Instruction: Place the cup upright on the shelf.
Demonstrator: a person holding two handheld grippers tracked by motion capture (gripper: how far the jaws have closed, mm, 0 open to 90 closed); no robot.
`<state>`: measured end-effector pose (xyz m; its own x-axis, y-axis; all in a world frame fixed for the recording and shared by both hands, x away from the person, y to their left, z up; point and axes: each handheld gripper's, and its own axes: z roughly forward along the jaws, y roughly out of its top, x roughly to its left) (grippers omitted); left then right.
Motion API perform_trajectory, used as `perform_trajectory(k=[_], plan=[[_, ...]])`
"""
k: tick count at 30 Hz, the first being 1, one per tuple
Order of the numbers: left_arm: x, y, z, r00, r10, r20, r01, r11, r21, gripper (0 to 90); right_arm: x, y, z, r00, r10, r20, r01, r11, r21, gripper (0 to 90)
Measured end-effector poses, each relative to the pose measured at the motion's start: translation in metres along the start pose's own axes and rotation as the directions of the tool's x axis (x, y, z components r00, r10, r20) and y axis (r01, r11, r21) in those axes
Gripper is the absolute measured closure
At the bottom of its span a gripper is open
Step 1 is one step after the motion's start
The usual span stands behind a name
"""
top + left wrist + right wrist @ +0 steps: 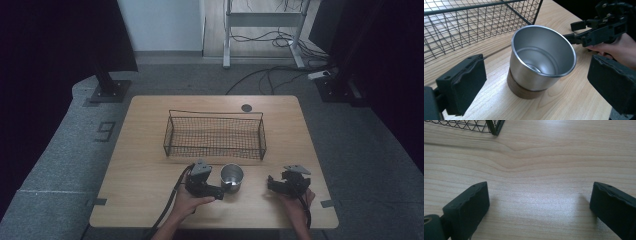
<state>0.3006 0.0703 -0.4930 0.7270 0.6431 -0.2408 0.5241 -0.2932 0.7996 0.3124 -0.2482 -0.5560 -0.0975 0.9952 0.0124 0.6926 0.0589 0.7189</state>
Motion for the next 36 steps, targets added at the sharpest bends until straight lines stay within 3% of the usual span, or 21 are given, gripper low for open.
perform_trajectory(k=[23,36], plan=[[-0.014,0.010,0.029,0.9992,0.030,-0.024,-0.029,0.9986,0.044,2.5,0.000,0.000,0.000,1.0000,-0.002,-0.001,0.002,1.000,-0.002,2.7],[-0.018,0.011,0.043,0.9967,0.052,-0.062,-0.049,0.9974,0.052,3.0,0.000,0.000,0.000,1.0000,-0.002,-0.001,0.002,1.000,-0.003,2.8]])
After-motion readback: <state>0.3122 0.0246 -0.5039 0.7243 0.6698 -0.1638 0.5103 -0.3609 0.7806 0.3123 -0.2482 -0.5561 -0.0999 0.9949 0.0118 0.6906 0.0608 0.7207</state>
